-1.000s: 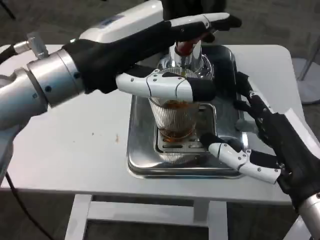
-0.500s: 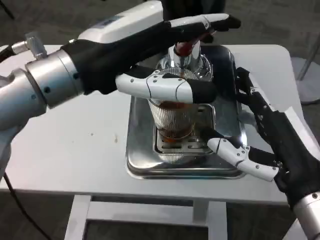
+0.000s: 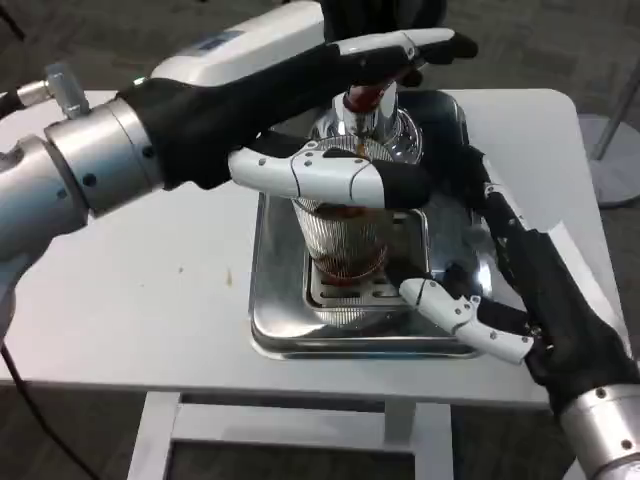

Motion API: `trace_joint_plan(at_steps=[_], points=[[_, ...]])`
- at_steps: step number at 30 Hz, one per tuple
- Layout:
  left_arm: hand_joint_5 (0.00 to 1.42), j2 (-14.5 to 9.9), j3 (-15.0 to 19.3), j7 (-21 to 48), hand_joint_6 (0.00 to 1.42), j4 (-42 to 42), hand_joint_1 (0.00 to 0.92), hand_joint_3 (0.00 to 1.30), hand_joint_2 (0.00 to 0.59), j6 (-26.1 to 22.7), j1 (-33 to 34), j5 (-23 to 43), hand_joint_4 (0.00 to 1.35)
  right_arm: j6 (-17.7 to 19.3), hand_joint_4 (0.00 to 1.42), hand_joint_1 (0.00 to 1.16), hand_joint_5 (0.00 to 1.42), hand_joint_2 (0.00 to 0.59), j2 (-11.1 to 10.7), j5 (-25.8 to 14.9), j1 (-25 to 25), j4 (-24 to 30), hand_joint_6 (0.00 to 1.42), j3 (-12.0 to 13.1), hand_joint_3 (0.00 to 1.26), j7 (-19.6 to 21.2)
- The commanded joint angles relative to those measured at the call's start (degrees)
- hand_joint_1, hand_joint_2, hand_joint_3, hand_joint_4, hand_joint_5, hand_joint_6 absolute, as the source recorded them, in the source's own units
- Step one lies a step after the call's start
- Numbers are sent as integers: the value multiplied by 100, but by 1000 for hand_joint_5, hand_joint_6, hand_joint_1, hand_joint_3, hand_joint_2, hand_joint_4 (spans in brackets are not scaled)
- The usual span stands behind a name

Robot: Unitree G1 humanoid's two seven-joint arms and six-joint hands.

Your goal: Grasp the cup under the faucet to collect the drink, then remove the cup.

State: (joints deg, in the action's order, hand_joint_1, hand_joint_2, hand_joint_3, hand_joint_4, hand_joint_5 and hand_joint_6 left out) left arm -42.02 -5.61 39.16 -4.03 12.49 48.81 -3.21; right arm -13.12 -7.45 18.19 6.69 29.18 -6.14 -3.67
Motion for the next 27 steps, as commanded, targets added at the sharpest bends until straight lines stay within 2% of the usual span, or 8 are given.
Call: trace_joint_plan(at_steps=[1,15,27], points=[[174,-185,-234,344,224,75,0,111,27,-201,-368,-304,84,143,25,654,39,240,86,36,75,-151,144,-112,15,102],[174,-158,-146,302,224,204,0,111,24,-192,-415,-182,84,201,34,645,39,248,193,13,391,-583,161,-188,25,243],[174,-94,102,220,224,464,0,111,24,-146,-483,208,84,240,34,642,39,254,337,33,810,-1045,162,-267,31,367]])
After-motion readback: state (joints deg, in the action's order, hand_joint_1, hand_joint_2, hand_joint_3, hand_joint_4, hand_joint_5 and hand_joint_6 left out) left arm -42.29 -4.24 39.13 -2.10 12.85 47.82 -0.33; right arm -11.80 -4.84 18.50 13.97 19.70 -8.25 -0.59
